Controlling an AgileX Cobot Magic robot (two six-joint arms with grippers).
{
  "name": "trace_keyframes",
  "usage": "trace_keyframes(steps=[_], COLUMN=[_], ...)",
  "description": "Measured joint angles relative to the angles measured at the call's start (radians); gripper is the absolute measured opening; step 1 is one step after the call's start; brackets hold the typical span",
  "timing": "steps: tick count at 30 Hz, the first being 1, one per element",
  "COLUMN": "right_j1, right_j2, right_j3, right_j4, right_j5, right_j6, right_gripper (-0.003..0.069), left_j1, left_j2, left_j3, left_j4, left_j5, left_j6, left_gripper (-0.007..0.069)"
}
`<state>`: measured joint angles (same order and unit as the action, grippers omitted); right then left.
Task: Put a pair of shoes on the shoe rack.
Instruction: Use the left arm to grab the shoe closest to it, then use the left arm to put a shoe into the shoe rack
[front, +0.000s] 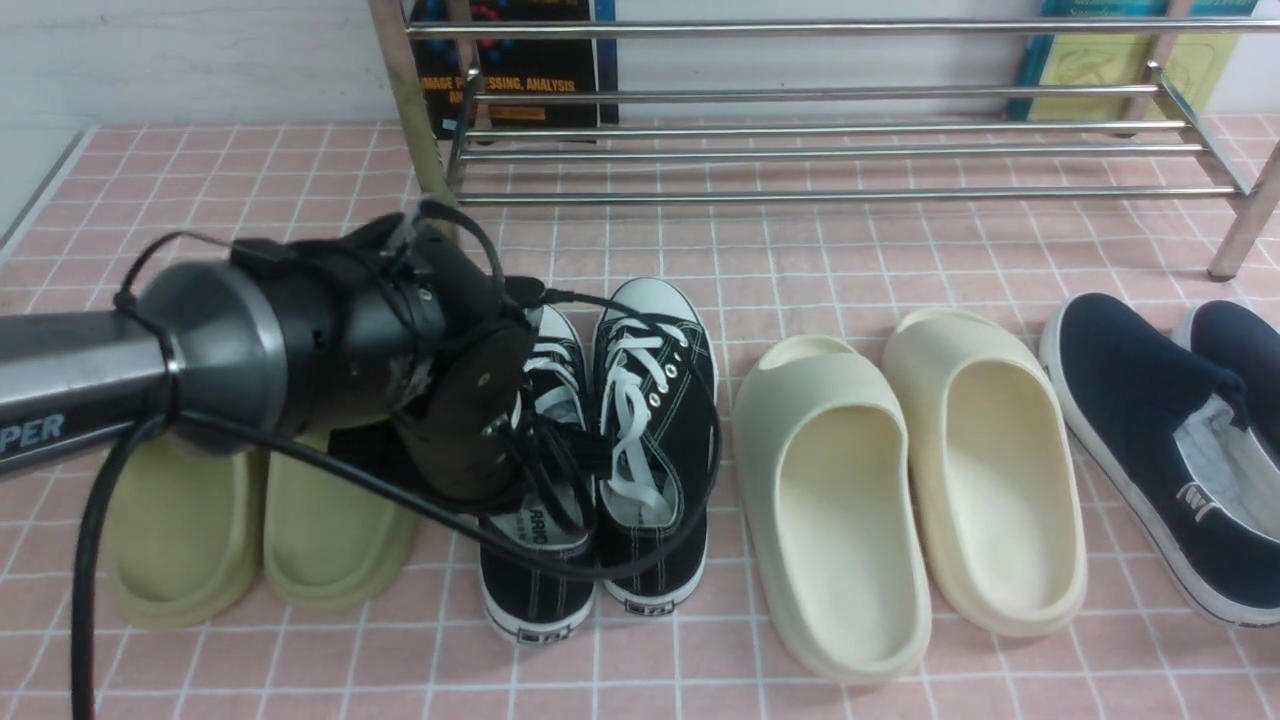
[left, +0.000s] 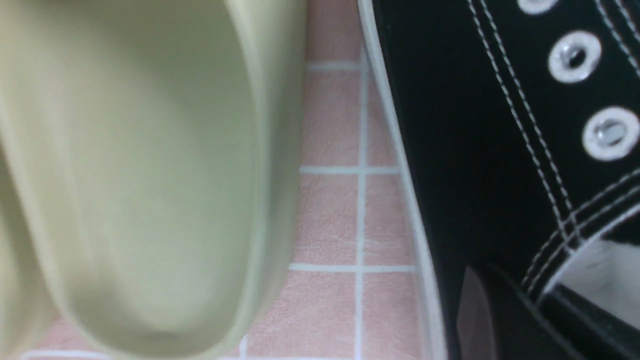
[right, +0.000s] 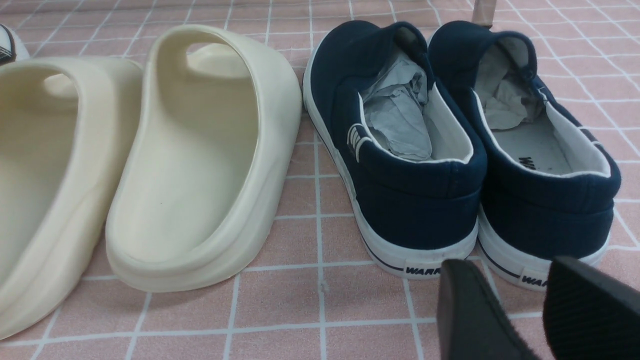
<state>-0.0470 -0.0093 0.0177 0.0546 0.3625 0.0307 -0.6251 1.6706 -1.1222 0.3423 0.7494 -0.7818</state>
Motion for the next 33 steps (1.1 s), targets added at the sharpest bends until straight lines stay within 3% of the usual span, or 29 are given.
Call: trace_keyframes(steps=[6,13,24,33], right_j1=[0.0,0.0,0.0,0.0], right_j2=[0.0,0.0,0.0,0.0], right_j3=[0.0,0.0,0.0,0.0], right_j4=[0.0,0.0,0.0,0.0], right_j5=[0.0,0.0,0.0,0.0], right_j6=[0.0,0.0,0.0,0.0], right_gripper=[0.024,0.024,0.024,0.024], left_j1=[0.007,0.092,0.262,0.277], left_j2=[-0.138,-0.182,-0.082,0.079], left_j3=[-0.098,-0.213,-0.241,-0.244], left_j4=[-0.011,-0.077,-0.308,-0.436], left_j5=[0.116,0.106,-0.188,-0.414], left_j6=[0.052,0.138,0.292,0.393], left_gripper=[0.0015,0.0015,0.0015,0.0019])
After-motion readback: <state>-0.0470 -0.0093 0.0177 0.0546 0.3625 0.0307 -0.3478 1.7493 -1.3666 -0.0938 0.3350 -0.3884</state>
